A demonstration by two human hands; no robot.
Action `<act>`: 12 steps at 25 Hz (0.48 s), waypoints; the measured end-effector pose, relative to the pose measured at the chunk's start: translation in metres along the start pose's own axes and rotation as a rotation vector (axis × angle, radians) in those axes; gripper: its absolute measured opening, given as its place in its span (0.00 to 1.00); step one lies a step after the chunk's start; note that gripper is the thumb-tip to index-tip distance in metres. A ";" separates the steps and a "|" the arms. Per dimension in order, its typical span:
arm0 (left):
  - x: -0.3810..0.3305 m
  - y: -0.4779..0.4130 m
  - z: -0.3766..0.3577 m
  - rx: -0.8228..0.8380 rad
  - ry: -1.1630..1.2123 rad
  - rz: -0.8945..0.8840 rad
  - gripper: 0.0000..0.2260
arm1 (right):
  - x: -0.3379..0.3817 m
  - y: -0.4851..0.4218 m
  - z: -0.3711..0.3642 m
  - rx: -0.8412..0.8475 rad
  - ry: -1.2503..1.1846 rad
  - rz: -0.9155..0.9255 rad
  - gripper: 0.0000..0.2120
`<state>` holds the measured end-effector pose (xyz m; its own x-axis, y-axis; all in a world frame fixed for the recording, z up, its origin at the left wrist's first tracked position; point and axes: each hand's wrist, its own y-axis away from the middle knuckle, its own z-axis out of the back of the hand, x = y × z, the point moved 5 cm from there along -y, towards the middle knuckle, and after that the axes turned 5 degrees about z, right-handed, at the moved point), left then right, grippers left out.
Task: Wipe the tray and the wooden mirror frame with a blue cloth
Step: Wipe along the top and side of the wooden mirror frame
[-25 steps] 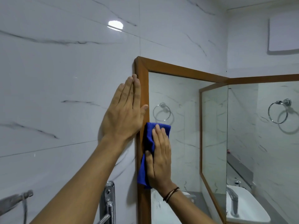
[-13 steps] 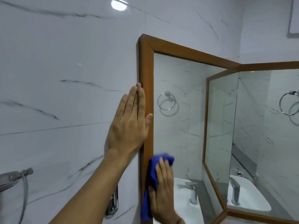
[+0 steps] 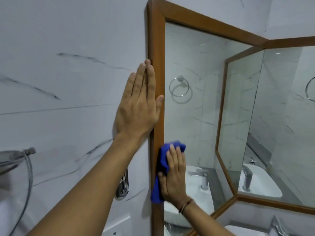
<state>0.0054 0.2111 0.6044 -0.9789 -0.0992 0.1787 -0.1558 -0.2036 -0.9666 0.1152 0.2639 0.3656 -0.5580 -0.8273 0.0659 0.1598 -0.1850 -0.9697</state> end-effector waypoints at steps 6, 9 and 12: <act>-0.009 0.033 -0.012 0.000 0.079 0.073 0.33 | -0.012 -0.012 -0.012 -0.126 -0.045 -0.055 0.32; -0.030 0.091 -0.016 0.061 0.121 0.135 0.33 | 0.002 0.134 -0.027 -0.005 -0.051 -0.166 0.40; -0.036 0.124 -0.022 0.056 0.091 0.124 0.34 | 0.001 0.177 -0.038 0.014 -0.014 -0.127 0.35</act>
<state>0.0188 0.2108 0.4738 -0.9985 -0.0393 0.0388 -0.0278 -0.2494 -0.9680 0.1120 0.2507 0.1854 -0.5630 -0.8039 0.1914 0.0999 -0.2961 -0.9499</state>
